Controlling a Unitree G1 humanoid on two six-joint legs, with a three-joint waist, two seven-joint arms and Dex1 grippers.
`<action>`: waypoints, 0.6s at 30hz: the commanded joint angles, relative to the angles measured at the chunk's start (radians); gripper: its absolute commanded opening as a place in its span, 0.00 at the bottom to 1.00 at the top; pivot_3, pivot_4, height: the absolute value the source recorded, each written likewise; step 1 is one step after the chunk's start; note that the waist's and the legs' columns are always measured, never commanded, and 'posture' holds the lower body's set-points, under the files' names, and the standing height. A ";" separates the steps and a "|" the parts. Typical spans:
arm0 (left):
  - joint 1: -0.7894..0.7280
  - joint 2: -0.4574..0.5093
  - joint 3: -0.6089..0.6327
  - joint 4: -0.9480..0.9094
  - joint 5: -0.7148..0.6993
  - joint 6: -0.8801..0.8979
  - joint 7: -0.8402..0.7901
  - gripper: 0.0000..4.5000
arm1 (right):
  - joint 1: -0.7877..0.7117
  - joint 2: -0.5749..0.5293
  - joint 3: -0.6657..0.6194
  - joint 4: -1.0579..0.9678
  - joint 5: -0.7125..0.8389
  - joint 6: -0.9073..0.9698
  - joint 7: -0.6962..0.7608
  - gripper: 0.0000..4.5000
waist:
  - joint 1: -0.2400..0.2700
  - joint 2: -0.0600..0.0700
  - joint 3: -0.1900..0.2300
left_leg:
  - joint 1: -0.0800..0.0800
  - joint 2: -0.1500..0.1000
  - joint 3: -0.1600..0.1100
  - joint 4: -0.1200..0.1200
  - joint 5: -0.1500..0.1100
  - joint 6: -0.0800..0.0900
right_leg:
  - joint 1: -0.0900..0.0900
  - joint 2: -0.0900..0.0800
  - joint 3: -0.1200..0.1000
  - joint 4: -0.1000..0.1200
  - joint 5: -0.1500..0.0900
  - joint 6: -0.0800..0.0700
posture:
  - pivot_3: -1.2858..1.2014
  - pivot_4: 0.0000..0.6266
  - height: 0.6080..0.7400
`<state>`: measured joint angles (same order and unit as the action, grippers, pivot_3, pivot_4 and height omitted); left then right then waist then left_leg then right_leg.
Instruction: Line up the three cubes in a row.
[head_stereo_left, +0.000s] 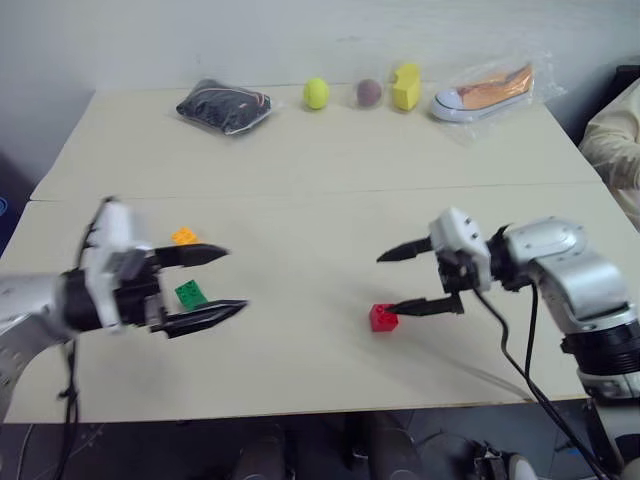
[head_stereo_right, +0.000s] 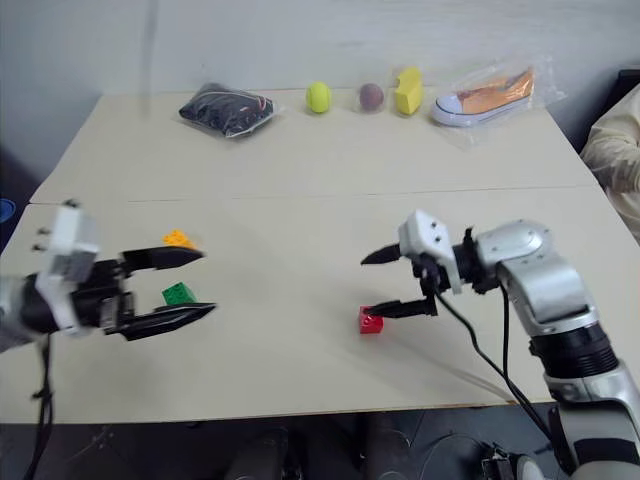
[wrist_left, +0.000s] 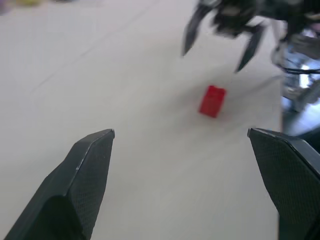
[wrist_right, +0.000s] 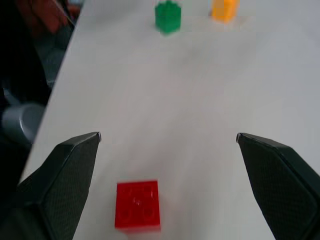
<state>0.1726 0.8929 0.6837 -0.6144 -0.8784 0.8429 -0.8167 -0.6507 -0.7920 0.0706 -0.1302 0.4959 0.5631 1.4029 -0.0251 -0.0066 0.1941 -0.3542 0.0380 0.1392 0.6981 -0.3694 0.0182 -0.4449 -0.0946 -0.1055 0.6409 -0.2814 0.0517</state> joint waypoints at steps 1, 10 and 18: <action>0.151 -0.073 0.174 -0.042 0.064 -0.033 0.027 1.00 | -0.019 -0.006 -0.045 -0.059 0.098 0.071 0.004 0.99 | -0.001 -0.001 0.000 | 0.000 0.000 0.000 0.000 0.000 0.000 | 0.000 0.000 0.000 -0.002 0.000 0.000 | 0.52 0.24 1.00; 0.373 -0.207 0.277 0.116 0.226 -0.250 -0.007 1.00 | -0.036 0.017 -0.039 -0.078 0.161 0.105 -0.011 0.99 | 0.020 -0.004 -0.002 | 0.000 -0.001 -0.003 0.000 -0.003 0.001 | 0.001 -0.003 -0.002 -0.003 0.000 -0.001 | 0.52 0.24 1.00; 0.098 -0.050 -0.032 0.261 0.279 -0.282 -0.068 1.00 | -0.003 0.009 -0.043 -0.096 0.154 0.089 -0.025 0.99 | 0.018 -0.004 -0.002 | -0.001 -0.002 -0.004 0.000 -0.004 0.001 | 0.000 -0.005 -0.003 -0.002 0.000 -0.001 | 0.52 0.24 1.00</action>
<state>0.3081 0.8149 0.7078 -0.3853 -0.6326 0.5896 -0.8702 -0.6643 -0.7739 0.0442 -0.1927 0.6371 0.6576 1.3806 -0.0075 -0.0109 0.1917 -0.3547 0.0363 0.1360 0.6981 -0.3733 0.0194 -0.4445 -0.0995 -0.1086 0.6383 -0.2816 0.0508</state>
